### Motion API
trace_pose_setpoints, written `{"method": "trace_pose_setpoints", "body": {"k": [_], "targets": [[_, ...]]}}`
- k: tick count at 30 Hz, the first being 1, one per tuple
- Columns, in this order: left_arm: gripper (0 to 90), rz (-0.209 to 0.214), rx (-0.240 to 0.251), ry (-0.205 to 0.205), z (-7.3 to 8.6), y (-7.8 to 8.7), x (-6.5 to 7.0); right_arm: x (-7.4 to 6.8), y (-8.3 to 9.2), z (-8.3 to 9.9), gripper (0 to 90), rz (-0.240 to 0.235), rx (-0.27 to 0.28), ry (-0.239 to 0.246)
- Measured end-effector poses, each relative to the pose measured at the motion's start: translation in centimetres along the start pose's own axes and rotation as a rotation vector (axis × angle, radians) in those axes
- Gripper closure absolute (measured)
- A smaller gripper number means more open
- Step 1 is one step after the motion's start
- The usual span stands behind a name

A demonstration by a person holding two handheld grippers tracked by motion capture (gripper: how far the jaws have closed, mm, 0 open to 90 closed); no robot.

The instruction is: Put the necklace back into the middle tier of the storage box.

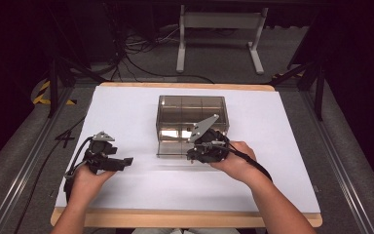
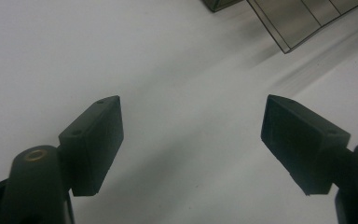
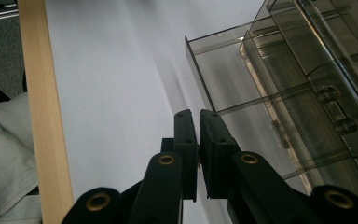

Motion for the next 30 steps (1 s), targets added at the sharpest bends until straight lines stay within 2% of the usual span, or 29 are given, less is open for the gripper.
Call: {"method": "trace_pose_setpoints", "body": {"k": [30], "targets": [[21.6,0.001,-0.001,-0.002,0.0,0.1,0.0,2.6,-0.1,-0.9,85.8,0.088,0.045,-0.083]]}}
Point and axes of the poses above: each handheld gripper's, and its own axes: y roughly backward along the jaws, z roughly out of its underside, x roughly to its right, the point moved 7 cm from there along -y, roughly forward along the jaws, and after that the axes turned 2 degrees about x, right-handed, at the moved point
